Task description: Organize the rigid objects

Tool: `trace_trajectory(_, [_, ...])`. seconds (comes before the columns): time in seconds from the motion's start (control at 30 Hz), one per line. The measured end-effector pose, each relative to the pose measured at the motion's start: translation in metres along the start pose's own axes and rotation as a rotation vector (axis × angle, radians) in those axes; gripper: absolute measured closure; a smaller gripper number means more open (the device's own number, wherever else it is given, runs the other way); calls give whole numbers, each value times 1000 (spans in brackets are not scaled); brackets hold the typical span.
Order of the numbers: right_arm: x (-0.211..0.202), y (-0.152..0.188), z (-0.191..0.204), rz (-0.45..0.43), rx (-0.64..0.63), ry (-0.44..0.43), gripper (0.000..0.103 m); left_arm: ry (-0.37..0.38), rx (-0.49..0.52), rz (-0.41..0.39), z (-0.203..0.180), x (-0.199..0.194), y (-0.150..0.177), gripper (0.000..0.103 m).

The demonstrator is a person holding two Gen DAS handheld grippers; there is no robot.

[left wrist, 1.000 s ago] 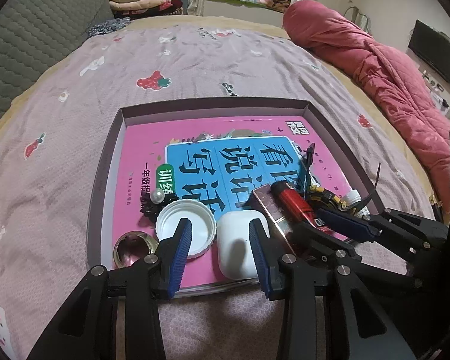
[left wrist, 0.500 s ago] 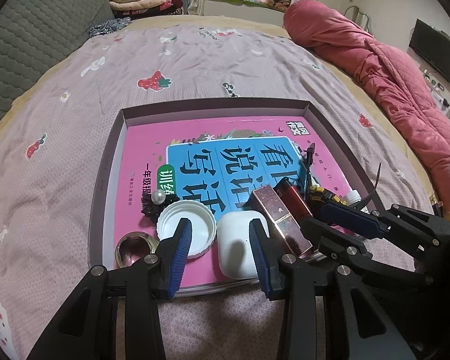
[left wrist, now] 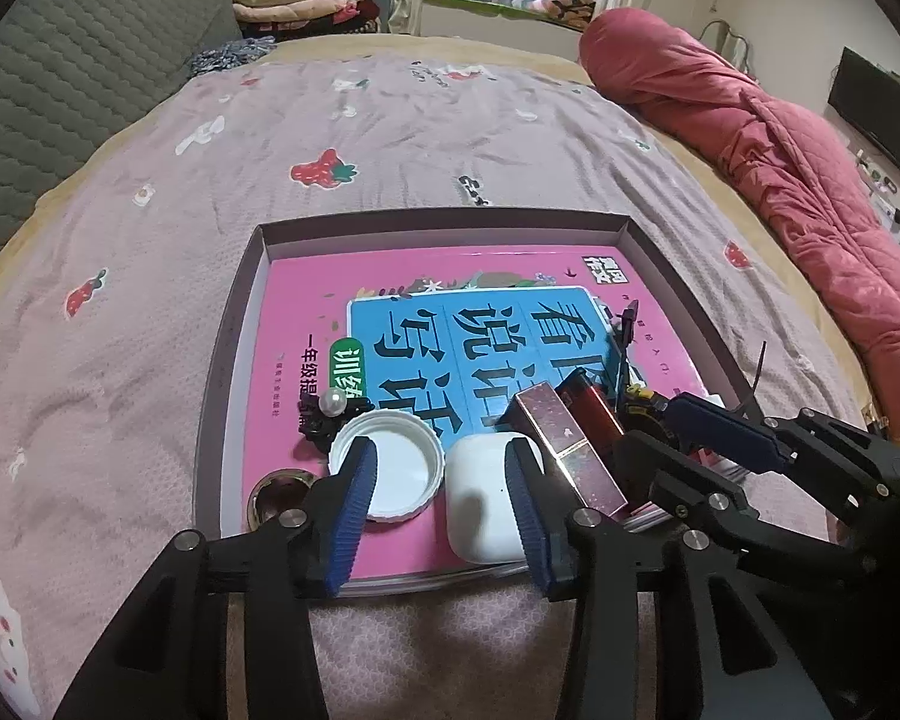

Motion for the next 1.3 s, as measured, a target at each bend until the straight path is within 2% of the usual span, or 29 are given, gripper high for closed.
trace_trajectory(0.17, [-3,0,-2,-2,12,2,70,-7,-2,-18,2,-6,-1,50])
trace_trajectory(0.3, [-9,0,-5,-17,22,15,60,-9,-14,-24,4,-11,-2,46])
trace_trajectory(0.7, [-31,-3,-2,-50,27,55,58,-68,-55,-51,18,-33,-1,43])
trace_trajectory(0.8, [-37,-3,-1,-60,30,63,50,-74,-68,-63,22,-41,-2,39])
trace_trajectory(0.93, [-46,-2,1,-71,36,80,49,-78,-69,-65,23,-50,0,36])
trace_trajectory(1.0, [-50,-2,2,-76,38,89,49,-77,-65,-72,22,-55,1,30])
trace_trajectory(1.3, [-72,2,11,-98,36,105,48,-142,-93,-45,34,-67,11,29])
Point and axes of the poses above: each gripper's, at about its wrist camera, not at the fingertips, and x roughly the way its jaws point, z to its left, y to its underside, the point moved 3 cm from there along x, roughly the way its jaws point, and after that the axes turned 10 degrees about -y, right-handed, at the moved point
